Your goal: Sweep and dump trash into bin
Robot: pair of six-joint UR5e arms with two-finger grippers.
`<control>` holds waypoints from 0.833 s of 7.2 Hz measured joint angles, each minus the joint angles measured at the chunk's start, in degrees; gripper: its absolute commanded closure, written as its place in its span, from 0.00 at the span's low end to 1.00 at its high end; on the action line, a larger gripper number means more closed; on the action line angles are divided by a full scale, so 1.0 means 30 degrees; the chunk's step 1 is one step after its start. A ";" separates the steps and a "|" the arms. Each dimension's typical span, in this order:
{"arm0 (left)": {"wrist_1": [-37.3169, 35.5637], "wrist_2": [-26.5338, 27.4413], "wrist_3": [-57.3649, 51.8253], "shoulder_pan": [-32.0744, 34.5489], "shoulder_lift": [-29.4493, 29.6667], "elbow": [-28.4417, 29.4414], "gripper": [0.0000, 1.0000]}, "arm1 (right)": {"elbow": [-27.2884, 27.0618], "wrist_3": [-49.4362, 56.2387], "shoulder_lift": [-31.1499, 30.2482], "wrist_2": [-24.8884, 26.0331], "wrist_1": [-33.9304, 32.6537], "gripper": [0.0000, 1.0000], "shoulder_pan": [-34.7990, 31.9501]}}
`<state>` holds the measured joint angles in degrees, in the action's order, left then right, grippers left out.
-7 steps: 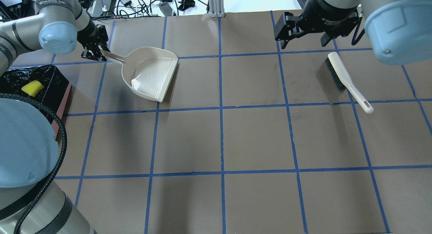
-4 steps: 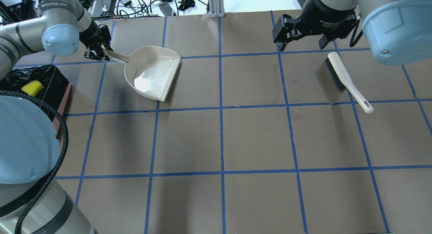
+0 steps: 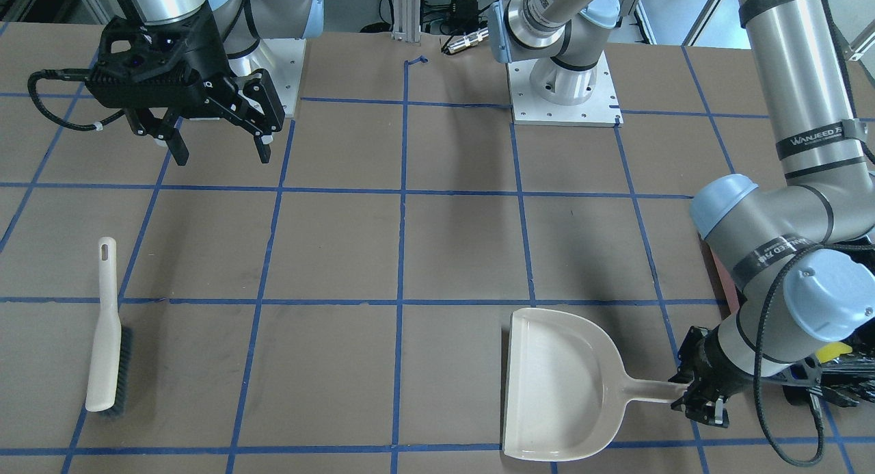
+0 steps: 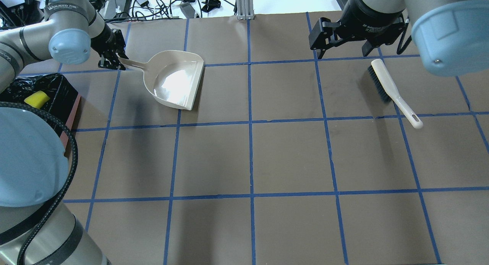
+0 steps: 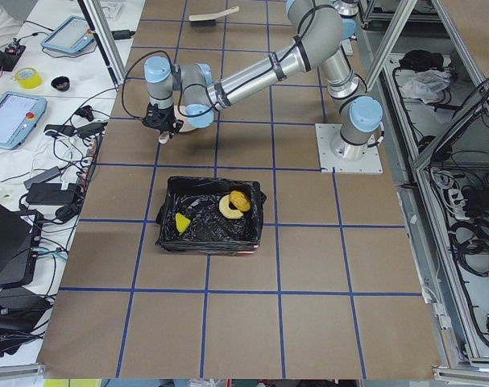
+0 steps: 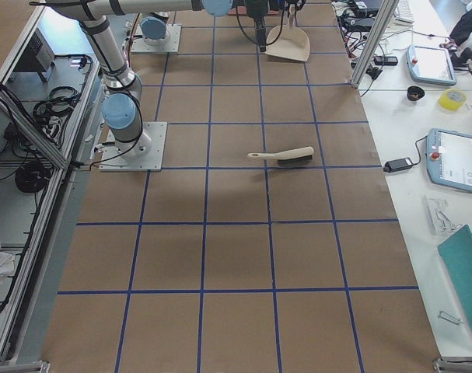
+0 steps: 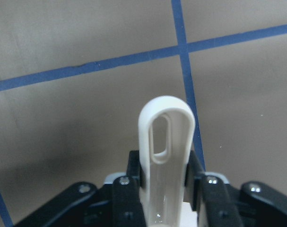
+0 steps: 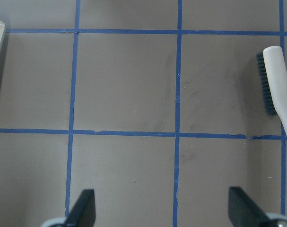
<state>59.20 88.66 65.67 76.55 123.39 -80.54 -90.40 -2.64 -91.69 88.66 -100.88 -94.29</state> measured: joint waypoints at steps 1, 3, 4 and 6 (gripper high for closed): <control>0.0006 0.0031 0.0016 -0.0001 0.0001 -0.0012 0.23 | -0.0038 0.0047 0.0008 -0.0048 0.0020 0.00 -0.0005; -0.0001 0.0060 0.0081 0.0000 -0.0130 -0.0274 0.16 | -0.0188 0.0231 -0.0030 0.0026 0.0048 0.00 -0.0006; 0.0052 0.0072 0.0088 0.0004 -0.0411 -0.0391 0.16 | -0.0216 0.0254 -0.0054 0.0031 0.0114 0.00 -0.0029; 0.0349 0.0177 -0.1865 0.0043 -0.1485 -0.0359 0.17 | -0.0223 0.0278 -0.0141 -0.0054 0.0948 0.00 -0.0056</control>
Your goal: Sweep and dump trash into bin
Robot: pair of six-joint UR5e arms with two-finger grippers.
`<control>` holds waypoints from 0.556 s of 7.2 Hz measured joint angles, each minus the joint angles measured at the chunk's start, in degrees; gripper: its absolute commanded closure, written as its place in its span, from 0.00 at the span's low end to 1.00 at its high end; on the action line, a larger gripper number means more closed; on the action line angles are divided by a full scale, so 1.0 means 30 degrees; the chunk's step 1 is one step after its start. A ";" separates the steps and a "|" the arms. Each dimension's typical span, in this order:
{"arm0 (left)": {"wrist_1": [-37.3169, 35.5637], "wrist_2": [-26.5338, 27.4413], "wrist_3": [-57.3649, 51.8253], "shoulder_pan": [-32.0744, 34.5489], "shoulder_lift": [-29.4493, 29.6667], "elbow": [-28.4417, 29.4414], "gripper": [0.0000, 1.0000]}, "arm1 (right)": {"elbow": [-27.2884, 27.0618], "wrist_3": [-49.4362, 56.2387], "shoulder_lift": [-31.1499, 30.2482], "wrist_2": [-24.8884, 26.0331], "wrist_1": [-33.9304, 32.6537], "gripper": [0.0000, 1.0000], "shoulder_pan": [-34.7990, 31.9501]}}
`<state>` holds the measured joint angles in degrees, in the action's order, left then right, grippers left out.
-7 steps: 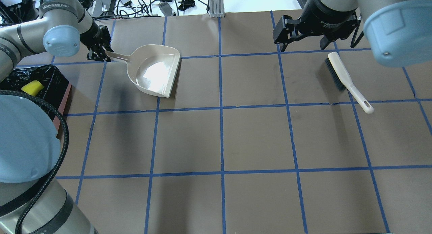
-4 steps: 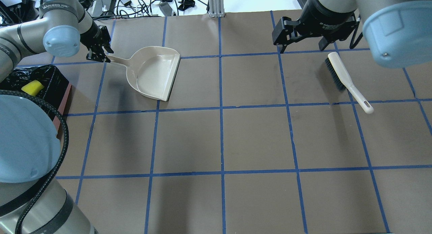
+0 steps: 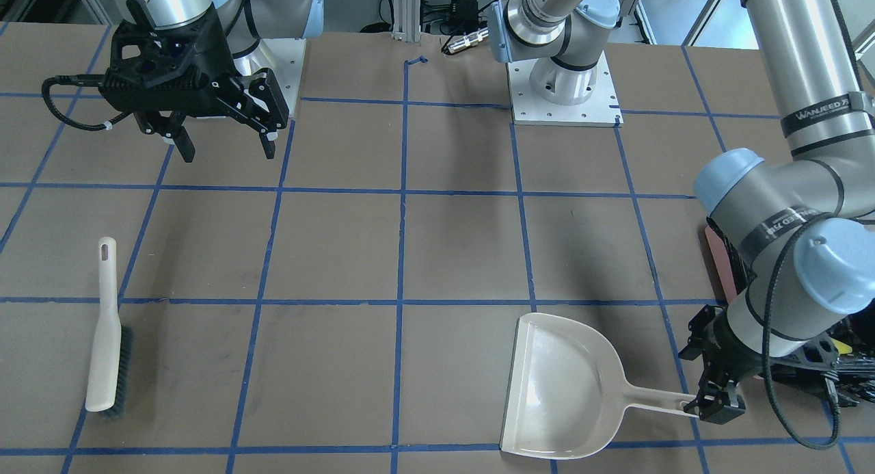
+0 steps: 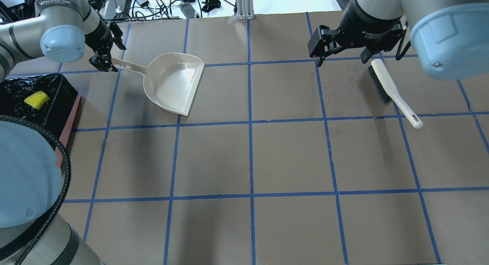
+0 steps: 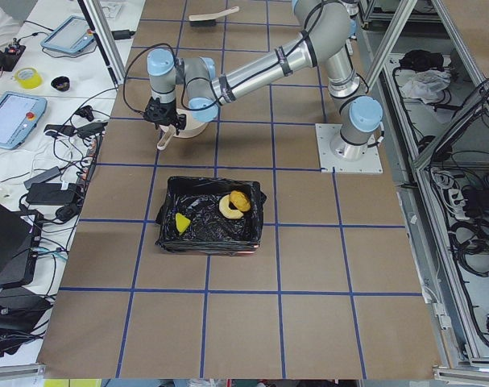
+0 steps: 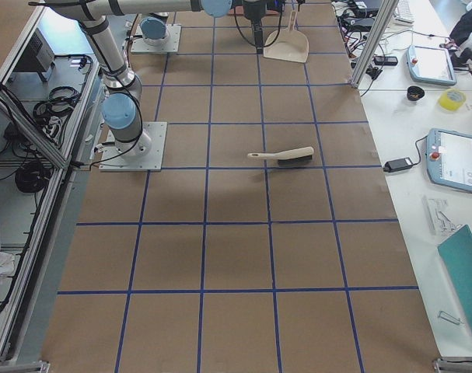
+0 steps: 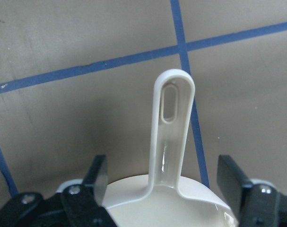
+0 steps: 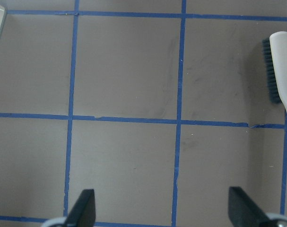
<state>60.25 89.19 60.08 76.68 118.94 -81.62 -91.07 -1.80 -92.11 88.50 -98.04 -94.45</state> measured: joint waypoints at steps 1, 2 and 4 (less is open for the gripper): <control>0.0394 0.0491 -0.2616 0.0094 -0.0695 0.0012 0.05 | 0.0011 0.0054 -0.0017 -0.0025 0.0369 0.00 -0.0007; 0.0816 0.1546 -0.5867 0.0297 -0.1427 0.0001 0.00 | 0.0054 0.0123 -0.0011 -0.0036 0.0551 0.00 -0.0009; 0.1313 0.2843 -1.3432 0.0619 -0.2746 0.0071 0.00 | 0.0231 0.0182 0.0087 -0.0092 0.0747 0.00 -0.0023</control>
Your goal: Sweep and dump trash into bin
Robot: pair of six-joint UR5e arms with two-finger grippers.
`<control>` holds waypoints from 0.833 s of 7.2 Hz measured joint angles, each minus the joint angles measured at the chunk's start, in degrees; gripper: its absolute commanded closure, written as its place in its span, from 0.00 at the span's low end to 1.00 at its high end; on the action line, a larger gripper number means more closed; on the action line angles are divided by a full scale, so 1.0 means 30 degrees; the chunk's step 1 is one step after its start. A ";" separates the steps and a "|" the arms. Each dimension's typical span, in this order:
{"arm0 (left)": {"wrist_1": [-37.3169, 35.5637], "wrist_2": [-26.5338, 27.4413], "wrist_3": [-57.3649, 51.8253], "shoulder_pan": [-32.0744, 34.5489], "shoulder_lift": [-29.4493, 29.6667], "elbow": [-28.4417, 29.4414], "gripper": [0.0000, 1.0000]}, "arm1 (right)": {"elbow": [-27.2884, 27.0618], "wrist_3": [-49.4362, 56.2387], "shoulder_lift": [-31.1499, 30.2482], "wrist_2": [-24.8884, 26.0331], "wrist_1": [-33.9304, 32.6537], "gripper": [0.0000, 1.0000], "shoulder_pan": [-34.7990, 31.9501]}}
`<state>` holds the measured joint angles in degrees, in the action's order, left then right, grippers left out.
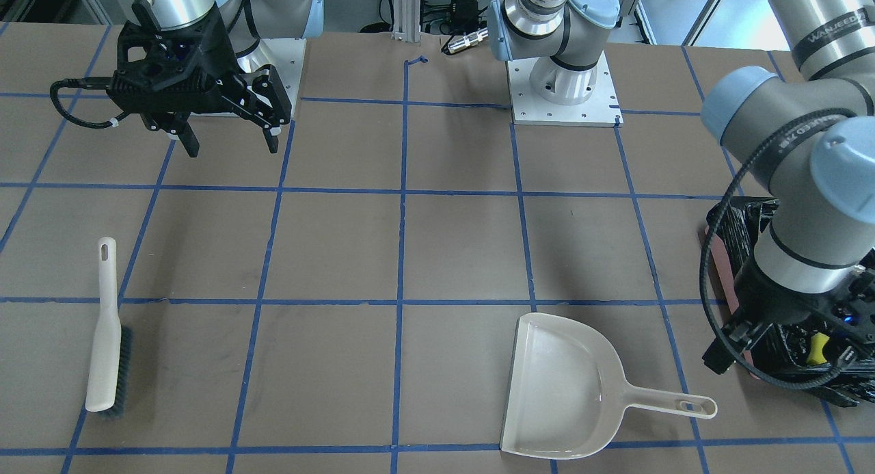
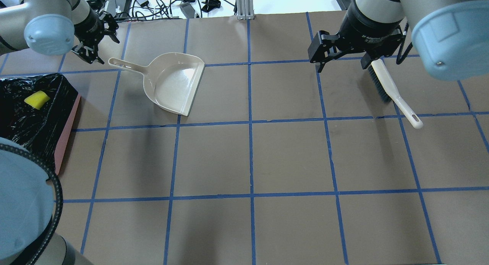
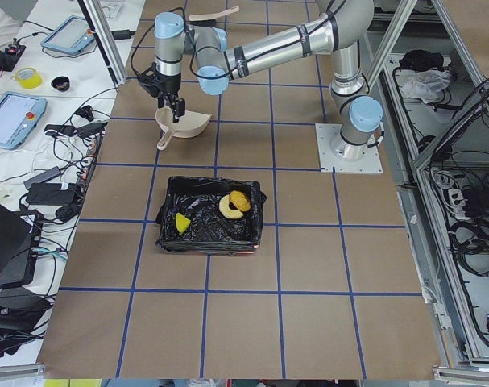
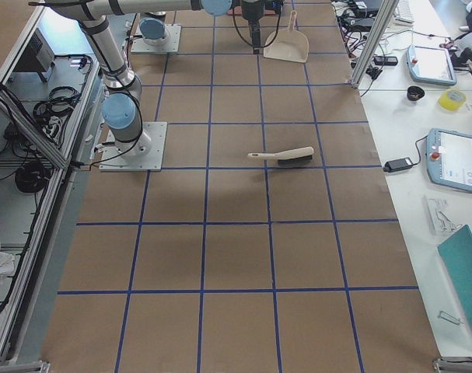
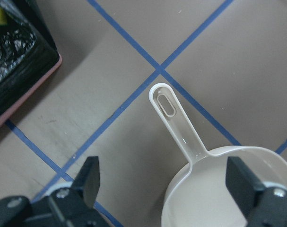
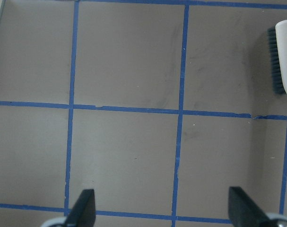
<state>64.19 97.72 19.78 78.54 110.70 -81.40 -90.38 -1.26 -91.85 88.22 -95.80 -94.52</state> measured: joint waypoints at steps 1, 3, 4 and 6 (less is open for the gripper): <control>0.0831 0.0205 -0.3521 0.0054 -0.0654 0.0061 0.00 | 0.0080 0.0094 0.0069 -0.0008 0.0116 0.00 0.0020; 0.2954 0.0367 -0.5991 0.0270 -0.2025 -0.0126 0.00 | 0.0972 0.0468 0.0428 0.0246 0.1225 0.00 0.0060; 0.3607 0.0410 -0.6264 0.0639 -0.2497 -0.0557 0.00 | 0.1635 0.0551 0.0748 0.0405 0.2012 0.00 0.0069; 0.4448 -0.0298 -0.6384 0.1427 -0.3273 -0.1259 0.00 | 0.1977 0.0583 0.0931 0.0481 0.2505 0.00 0.0072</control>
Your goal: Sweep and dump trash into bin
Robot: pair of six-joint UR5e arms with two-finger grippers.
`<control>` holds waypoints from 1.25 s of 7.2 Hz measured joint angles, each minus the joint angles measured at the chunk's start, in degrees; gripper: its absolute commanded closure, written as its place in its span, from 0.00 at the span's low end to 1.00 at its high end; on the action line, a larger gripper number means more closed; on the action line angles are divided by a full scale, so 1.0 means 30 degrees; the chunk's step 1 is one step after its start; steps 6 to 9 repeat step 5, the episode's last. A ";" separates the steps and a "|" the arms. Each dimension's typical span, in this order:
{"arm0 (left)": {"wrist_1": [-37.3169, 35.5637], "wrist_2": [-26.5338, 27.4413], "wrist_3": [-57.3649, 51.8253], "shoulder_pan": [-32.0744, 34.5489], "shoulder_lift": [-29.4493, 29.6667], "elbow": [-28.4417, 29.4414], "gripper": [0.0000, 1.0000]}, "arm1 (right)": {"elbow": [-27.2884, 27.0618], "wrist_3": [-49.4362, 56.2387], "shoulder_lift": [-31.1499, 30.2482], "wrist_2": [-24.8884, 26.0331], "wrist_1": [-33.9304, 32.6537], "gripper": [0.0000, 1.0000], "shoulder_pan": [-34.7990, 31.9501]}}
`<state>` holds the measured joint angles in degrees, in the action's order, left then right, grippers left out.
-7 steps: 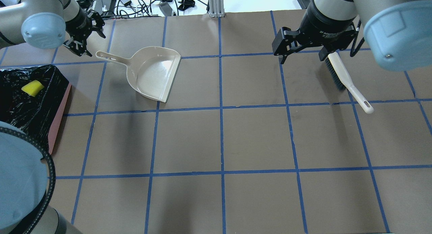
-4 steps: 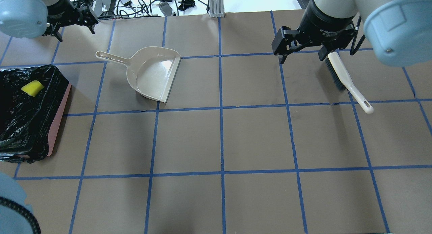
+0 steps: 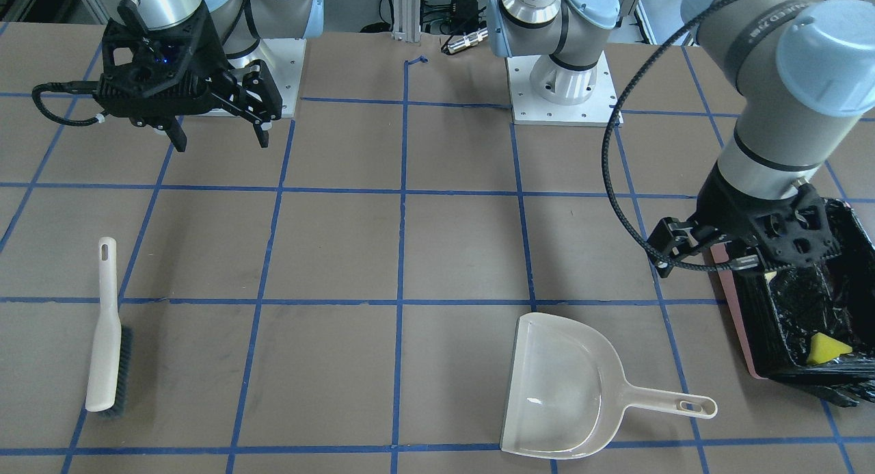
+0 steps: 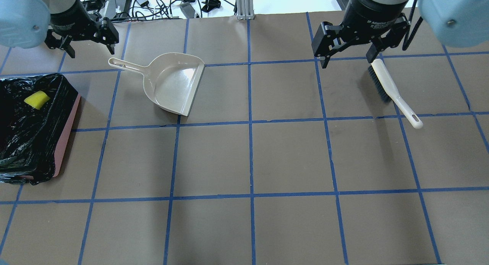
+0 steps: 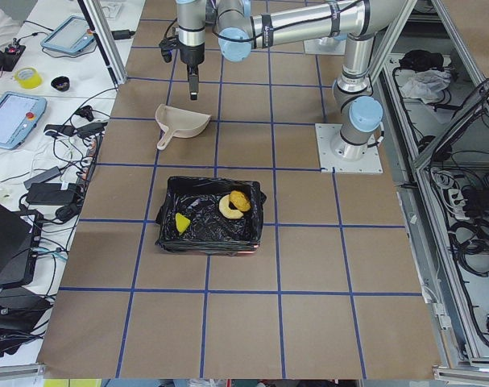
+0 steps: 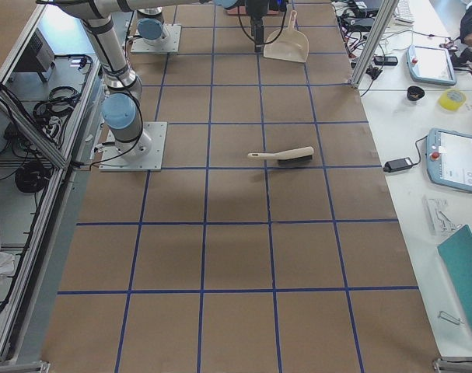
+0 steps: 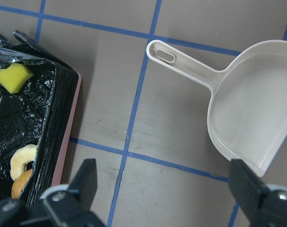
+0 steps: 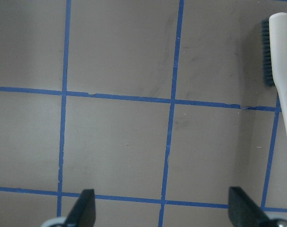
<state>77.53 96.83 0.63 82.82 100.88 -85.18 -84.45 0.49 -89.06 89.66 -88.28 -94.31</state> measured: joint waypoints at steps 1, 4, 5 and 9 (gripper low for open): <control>0.0451 -0.0909 -0.0020 0.0314 -0.0502 -0.0082 0.00 | 0.0000 -0.0009 -0.0019 0.0006 0.0038 0.00 0.0001; 0.2713 -0.2955 -0.0104 0.0620 -0.2297 0.0098 0.00 | -0.0011 -0.0018 -0.0050 -0.0004 0.0078 0.00 0.0001; 0.3136 -0.2983 -0.0115 0.0627 -0.2630 0.0097 0.00 | -0.0023 -0.0017 -0.0051 -0.0005 0.0083 0.00 0.0000; 0.3136 -0.2983 -0.0115 0.0627 -0.2630 0.0097 0.00 | -0.0023 -0.0017 -0.0051 -0.0005 0.0083 0.00 0.0000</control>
